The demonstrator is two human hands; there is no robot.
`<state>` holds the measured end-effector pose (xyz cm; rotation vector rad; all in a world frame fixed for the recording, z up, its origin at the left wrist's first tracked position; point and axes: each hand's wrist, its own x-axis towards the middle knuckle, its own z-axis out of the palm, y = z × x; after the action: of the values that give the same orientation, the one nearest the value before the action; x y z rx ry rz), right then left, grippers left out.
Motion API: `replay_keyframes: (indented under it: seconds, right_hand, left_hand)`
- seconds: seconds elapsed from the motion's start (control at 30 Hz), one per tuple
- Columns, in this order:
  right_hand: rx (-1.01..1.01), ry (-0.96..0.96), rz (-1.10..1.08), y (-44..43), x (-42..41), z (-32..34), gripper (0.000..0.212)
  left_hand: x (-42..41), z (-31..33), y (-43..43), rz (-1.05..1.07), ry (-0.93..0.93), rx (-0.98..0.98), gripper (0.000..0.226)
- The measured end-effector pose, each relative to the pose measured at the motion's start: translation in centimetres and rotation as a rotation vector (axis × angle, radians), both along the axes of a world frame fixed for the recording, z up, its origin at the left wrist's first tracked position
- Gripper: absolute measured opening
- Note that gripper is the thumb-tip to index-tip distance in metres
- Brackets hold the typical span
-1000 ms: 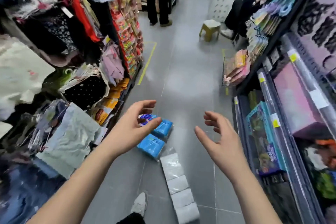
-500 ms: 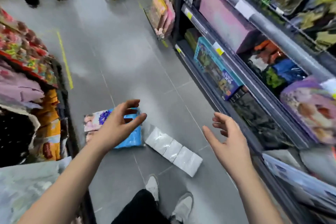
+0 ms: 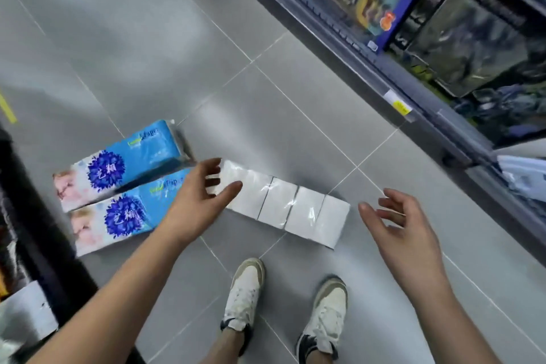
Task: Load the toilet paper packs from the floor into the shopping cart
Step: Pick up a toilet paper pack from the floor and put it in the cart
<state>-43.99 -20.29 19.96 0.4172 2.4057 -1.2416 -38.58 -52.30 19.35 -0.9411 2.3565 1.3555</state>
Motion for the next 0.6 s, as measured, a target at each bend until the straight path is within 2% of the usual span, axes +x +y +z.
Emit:
replay_keyframes:
  seconds: [0.07,0.27,0.4,0.6]
  right_hand:
    - [0.026,-0.038,-0.049,0.1,0.8,-5.9,0.062]
    - [0.073,-0.125,-0.118,0.4,3.3,-19.9,0.08]
    - [0.096,-0.161,-0.149,0.3,3.6,-25.5,0.081]
    - [0.155,-0.222,-0.184,-0.1,2.5,-30.6,0.086]
  left_hand:
    - [0.2,-5.7,-0.2,-0.003,-0.036,0.001,0.088]
    - [0.2,-18.5,-1.9,0.034,-0.113,-0.055,0.098]
    - [-0.2,-24.3,-3.4,0.032,-0.121,-0.129,0.081]
    - [-1.8,-29.9,-5.7,-0.033,-0.183,-0.289,0.101]
